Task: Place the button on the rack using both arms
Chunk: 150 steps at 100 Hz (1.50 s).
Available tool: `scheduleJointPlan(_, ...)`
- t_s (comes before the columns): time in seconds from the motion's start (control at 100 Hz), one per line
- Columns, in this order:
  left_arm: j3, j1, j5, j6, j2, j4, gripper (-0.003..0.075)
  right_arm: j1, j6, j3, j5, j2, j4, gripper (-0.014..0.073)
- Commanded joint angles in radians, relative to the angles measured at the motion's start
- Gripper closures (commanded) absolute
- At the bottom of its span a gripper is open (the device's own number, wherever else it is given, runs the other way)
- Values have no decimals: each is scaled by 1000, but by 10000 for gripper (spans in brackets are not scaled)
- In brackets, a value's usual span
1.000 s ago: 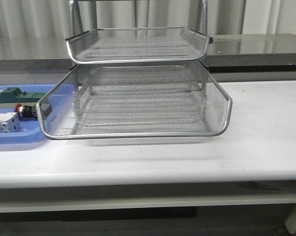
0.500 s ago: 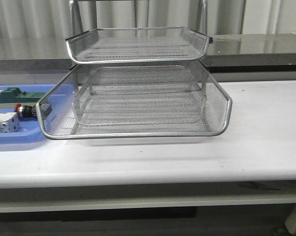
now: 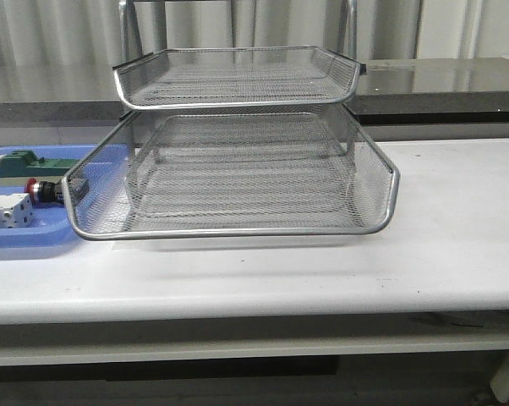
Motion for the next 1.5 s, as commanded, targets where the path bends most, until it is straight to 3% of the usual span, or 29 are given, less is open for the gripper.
scheduleJointPlan(0.0,-142,2,25,-7,130,-8,741,1,0,-34,-53,6,-14,660)
scheduleJointPlan(0.17,-382,2,250,107,375,27,741,1,0,-34,-53,6,-14,660)
scheduleJointPlan(0.41,-627,2,381,212,645,31,741,1,0,-34,-53,6,-14,660)
scheduleJointPlan(0.66,-752,2,498,299,829,31,740,1,0,-34,-53,6,-14,660)
scheduleJointPlan(0.91,-770,2,535,342,864,22,720,1,0,-34,-53,6,-14,660)
scheduleJointPlan(1.05,-770,2,544,350,864,22,549,1,0,-34,-53,6,-14,660)
scheduleJointPlan(1.24,-770,2,569,370,864,22,121,1,0,-34,-53,6,-14,660)
scheduleJointPlan(1.31,-770,2,569,370,864,22,71,1,0,-34,-53,6,-14,660)
scheduleJointPlan(1.49,-770,2,551,368,864,-56,105,1,0,-34,-53,6,-14,660)
